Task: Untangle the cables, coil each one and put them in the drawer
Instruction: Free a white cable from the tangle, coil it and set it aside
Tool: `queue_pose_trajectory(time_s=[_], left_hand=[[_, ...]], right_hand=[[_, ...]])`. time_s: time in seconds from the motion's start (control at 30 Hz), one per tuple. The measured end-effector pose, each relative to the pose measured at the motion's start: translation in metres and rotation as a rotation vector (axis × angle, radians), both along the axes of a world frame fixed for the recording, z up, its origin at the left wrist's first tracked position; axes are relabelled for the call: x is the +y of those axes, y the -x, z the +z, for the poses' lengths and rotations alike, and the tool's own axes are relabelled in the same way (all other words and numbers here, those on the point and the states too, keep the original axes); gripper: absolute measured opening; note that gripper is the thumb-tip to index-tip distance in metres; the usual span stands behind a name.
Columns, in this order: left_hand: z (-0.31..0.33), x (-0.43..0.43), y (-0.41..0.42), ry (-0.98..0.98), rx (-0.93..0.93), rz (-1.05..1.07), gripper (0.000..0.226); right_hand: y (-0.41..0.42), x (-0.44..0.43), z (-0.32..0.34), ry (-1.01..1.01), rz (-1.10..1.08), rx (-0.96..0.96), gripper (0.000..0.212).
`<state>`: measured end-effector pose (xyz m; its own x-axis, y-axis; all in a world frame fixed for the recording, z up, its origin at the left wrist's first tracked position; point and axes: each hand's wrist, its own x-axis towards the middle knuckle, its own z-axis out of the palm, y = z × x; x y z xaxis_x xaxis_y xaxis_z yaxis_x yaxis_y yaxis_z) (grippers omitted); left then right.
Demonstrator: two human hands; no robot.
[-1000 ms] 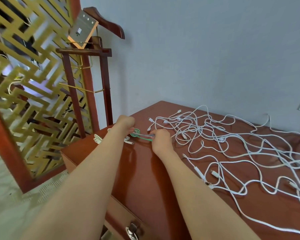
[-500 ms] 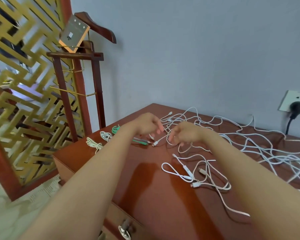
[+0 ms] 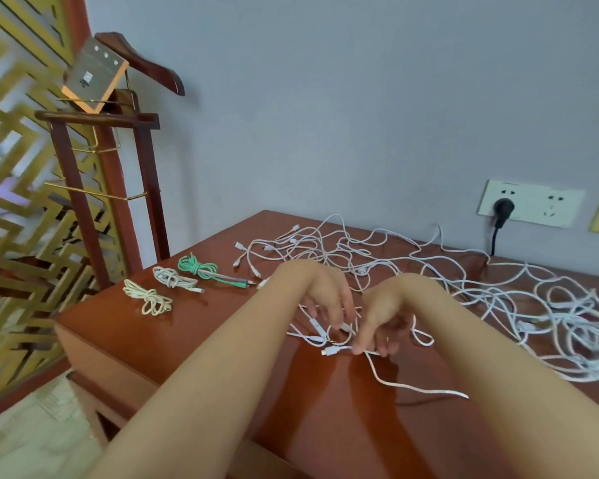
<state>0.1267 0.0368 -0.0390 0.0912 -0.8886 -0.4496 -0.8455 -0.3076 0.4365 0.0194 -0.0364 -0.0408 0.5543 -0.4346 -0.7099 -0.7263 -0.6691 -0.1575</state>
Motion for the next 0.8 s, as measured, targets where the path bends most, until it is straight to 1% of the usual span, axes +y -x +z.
queue_pose_trajectory(time_s=[0.1, 0.23, 0.3, 0.37, 0.5, 0.57, 0.63, 0.67, 0.77, 0.8], left_hand=[[-0.006, -0.005, 0.011, -0.014, -0.050, -0.029, 0.042], [-0.016, -0.012, 0.019, 0.058, -0.155, -0.028, 0.039], [-0.021, -0.017, 0.024, 0.111, -0.229, -0.039, 0.035], [-0.025, -0.021, 0.030, 0.154, -0.266, -0.068, 0.031], [-0.026, -0.028, 0.042, 0.205, -0.206, -0.108, 0.022], [-0.026, -0.032, 0.049, 0.252, -0.178, -0.118, 0.019], [-0.026, -0.037, 0.057, 0.322, -0.128, -0.101, 0.016], [-0.026, -0.040, 0.061, 0.362, -0.092, -0.074, 0.014], [-0.028, -0.052, 0.071, 0.489, 0.019, 0.037, 0.017], [-0.030, -0.057, 0.076, 0.530, 0.032, 0.060, 0.018]], right_hand=[[0.014, 0.004, -0.006, -0.011, -0.025, -0.044, 0.026], [0.030, 0.006, -0.015, -0.027, -0.087, -0.234, 0.019], [0.038, 0.005, -0.019, 0.009, -0.109, -0.297, 0.011], [0.047, 0.003, -0.022, 0.101, -0.121, -0.355, 0.005], [0.073, -0.006, -0.029, 0.328, -0.164, -0.541, 0.017], [0.086, -0.005, -0.032, 0.383, -0.204, -0.608, 0.025], [0.097, -0.005, -0.036, 0.390, -0.233, -0.609, 0.031], [0.102, -0.006, -0.039, 0.385, -0.259, -0.609, 0.030], [0.114, -0.012, -0.045, 0.298, -0.418, -0.712, 0.015], [0.117, -0.016, -0.046, 0.261, -0.483, -0.768, 0.015]])
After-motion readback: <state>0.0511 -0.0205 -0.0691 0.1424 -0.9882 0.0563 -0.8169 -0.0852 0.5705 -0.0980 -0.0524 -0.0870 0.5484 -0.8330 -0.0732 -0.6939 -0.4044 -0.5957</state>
